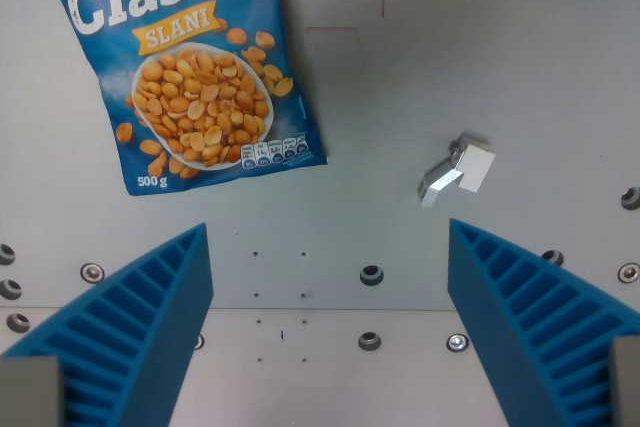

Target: Rotate around base negative x

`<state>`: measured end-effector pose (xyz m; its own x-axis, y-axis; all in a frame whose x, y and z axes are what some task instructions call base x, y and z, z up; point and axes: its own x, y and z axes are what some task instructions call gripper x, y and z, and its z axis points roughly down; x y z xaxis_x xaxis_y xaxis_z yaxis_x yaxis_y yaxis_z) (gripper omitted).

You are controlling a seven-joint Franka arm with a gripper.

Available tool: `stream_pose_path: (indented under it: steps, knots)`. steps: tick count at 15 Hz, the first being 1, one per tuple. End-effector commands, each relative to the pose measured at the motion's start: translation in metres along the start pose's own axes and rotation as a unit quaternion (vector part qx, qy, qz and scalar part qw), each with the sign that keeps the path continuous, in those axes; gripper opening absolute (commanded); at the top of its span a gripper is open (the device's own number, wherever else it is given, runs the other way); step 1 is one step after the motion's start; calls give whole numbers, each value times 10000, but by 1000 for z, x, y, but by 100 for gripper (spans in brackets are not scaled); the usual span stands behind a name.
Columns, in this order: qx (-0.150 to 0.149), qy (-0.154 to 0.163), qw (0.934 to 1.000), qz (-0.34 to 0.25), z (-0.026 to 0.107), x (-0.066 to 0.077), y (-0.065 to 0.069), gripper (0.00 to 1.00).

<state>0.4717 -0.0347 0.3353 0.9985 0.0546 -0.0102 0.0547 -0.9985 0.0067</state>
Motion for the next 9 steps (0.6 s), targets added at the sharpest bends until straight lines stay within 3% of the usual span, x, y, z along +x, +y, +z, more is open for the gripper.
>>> stream_pose_path:
  steps: [1, 9]
  knots:
    - [-68, 21, 10000, 1, -2, 0, 0, 100]
    - [-601, -9, 9982, 8, -2, 0, 0, 100]
